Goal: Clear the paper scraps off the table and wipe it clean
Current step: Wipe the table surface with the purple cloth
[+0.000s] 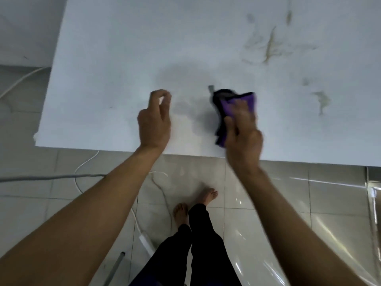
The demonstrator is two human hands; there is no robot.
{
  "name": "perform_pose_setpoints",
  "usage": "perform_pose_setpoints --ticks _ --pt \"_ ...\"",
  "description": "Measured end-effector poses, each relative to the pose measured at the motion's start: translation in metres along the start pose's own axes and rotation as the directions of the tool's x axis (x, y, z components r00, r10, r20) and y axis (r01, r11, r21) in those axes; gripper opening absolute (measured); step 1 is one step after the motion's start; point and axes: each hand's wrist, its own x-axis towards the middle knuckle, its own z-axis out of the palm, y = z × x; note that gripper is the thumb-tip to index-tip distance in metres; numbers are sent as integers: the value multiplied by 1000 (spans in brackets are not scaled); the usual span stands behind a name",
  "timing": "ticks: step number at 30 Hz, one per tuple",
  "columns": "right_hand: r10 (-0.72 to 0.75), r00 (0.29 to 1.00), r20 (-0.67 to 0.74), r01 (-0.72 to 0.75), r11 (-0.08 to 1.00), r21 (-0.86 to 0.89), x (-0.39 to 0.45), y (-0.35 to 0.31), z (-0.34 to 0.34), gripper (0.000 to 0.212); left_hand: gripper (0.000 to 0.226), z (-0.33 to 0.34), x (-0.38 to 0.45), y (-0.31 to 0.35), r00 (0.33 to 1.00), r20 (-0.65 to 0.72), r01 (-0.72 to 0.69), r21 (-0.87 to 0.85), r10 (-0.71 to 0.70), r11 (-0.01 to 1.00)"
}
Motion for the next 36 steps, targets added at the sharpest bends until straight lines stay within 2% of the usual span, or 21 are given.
perform_pose_setpoints --ticks 2,3,6,8,10,13,15,17,18,19,21,23,25,27,28,29,30,32,34,35,36 --pt "-231 971 62 228 972 48 -14 -39 31 36 37 -18 2 -18 994 -67 93 89 -87 992" --pt "-312 938 152 306 950 62 -20 -54 46 38 39 -28 2 -26 988 -95 132 130 -120 983" --pt "-398 782 480 462 887 -18 -34 -66 79 52 28 -45 -1 -48 985 -126 136 185 -114 973" --pt "-462 701 544 594 799 -87 -29 -47 84 55 27 -47 -5 -61 995 -75 74 211 -60 975" --pt "-506 702 501 620 781 -81 -11 -23 76 50 35 -44 -11 -71 1000 -1 1 266 -1 964" --pt "-366 870 331 430 891 -145 24 28 54 43 42 -41 -19 -75 991 126 -79 343 38 936" --pt "-101 961 256 151 971 -183 45 50 29 45 43 -41 -19 -72 988 148 -94 347 45 933" --pt "128 976 178 -91 975 -201 55 48 17 46 44 -42 -18 -71 988 149 -92 344 43 934" --pt "145 978 148 -116 975 -188 56 37 17 44 44 -42 -17 -71 988 147 -86 337 38 937" --pt "67 990 126 -49 988 -144 51 21 22 41 43 -41 -17 -70 990 141 -74 320 30 945" --pt "-187 976 112 193 980 -44 34 -16 43 36 38 -35 -16 -63 993 113 -49 237 22 970" --pt "-386 887 255 399 917 3 15 -43 68 39 34 -26 -14 -50 996 89 -39 132 27 990" --pt "-457 757 467 527 850 -22 4 -50 82 47 33 -12 -7 -33 994 103 -32 57 26 998" --pt "-541 648 536 652 758 -22 20 -29 80 50 34 4 3 -19 990 137 -36 15 34 999" --pt "-566 635 526 665 747 0 32 -13 75 49 34 12 8 -12 989 143 -41 -12 42 999" --pt "-556 674 487 635 772 2 46 5 70 46 33 19 13 -6 989 136 -48 -41 53 998" --pt "-498 760 416 558 830 -25 63 24 63 45 31 26 17 0 990 124 -58 -66 66 996" --pt "-252 926 281 294 949 -116 99 59 33 46 30 37 25 13 991 97 -83 -97 93 992" --pt "33 978 204 4 984 -179 129 75 5 42 28 49 36 23 993 73 -84 -135 95 987" --pt "91 981 172 -56 978 -199 138 71 -2 41 28 55 43 27 995 61 -64 -144 73 987" --pt "75 985 156 -42 978 -203 143 60 -4 42 28 63 52 31 998 41 -34 -142 40 989"
